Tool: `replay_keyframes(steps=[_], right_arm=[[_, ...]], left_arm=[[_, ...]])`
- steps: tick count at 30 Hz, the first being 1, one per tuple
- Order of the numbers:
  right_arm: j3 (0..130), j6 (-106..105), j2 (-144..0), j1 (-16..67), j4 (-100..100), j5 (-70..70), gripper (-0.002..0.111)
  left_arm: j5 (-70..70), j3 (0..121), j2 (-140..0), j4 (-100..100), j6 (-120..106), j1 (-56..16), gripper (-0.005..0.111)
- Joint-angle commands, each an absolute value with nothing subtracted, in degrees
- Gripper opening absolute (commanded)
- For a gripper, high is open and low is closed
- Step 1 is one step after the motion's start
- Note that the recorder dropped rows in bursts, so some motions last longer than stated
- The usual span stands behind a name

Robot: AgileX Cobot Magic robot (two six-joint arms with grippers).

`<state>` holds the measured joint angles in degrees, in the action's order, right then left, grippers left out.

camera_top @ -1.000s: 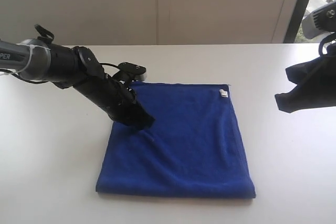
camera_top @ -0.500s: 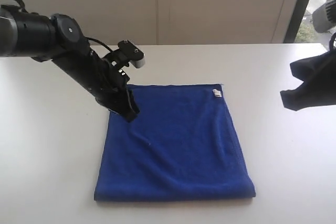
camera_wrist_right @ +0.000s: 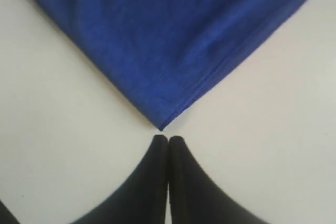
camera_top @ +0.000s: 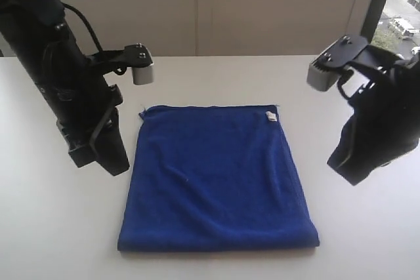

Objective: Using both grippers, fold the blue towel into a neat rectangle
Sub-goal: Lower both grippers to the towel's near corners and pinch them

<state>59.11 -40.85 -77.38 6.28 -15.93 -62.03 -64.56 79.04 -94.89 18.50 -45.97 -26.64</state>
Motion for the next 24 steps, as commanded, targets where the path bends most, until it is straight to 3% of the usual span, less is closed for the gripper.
replay_keyframes(steps=[1,7,14,24], right_arm=[[59.8,-53.6,-83.8,6.7,-16.4,-66.1,0.000],[58.5,-66.6,-87.1,11.7,-14.4,-65.3,0.000],[52.6,-70.3,-87.5,15.2,-10.4,-51.8,0.000],[47.9,-70.3,-87.5,15.6,-15.9,-44.6,0.000]], left_arm=[[-70.0,77.3,-93.9,18.8,-47.0,-26.4,0.000],[-57.2,66.7,-92.1,19.2,-51.9,-26.5,0.000],[-40.2,56.3,-91.0,19.2,-58.7,-31.6,0.000],[-38.0,55.7,-91.0,20.7,-59.2,-36.2,0.000]])
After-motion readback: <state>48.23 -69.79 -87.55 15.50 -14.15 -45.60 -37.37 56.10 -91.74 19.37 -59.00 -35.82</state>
